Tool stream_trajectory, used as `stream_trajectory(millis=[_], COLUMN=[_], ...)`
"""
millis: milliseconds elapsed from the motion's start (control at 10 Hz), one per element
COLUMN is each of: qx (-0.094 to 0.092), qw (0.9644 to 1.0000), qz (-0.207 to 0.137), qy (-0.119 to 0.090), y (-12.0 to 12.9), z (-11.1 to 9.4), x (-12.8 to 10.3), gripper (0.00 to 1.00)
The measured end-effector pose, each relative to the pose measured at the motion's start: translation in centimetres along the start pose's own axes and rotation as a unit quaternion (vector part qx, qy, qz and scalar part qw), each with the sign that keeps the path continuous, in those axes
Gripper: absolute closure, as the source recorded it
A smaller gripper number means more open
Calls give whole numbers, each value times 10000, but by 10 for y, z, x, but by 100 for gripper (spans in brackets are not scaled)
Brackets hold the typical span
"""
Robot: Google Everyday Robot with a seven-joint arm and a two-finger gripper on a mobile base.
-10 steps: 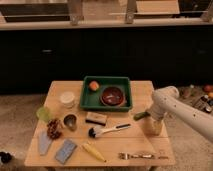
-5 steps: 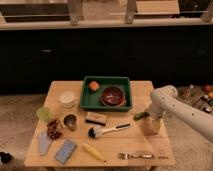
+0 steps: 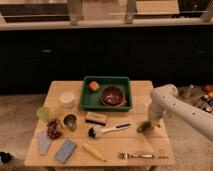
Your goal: Place pepper in metal cup
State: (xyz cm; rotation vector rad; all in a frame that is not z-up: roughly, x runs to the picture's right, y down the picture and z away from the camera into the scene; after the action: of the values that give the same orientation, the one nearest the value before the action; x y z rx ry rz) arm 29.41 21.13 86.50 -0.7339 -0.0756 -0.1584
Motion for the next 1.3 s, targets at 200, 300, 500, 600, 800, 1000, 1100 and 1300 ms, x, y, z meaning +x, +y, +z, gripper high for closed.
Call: stream_trajectory(millis=[200, 300, 500, 600, 800, 1000, 1100, 1300], qx=[23, 35, 44, 38, 64, 273, 405, 638], qw=[10000, 10000, 9999, 9999, 9999, 9995, 9991, 9979], qz=[10, 57, 135, 125, 145, 153, 140, 88], qy=[9, 36, 26, 18, 22, 26, 49, 81], y=[-2, -6, -12, -12, -14, -28, -32, -36], z=[0, 1, 2, 0, -1, -8, -16, -33], x=[1, -1, -6, -7, -10, -31, -43, -57], gripper=[100, 100, 100, 100, 100, 100, 100, 100])
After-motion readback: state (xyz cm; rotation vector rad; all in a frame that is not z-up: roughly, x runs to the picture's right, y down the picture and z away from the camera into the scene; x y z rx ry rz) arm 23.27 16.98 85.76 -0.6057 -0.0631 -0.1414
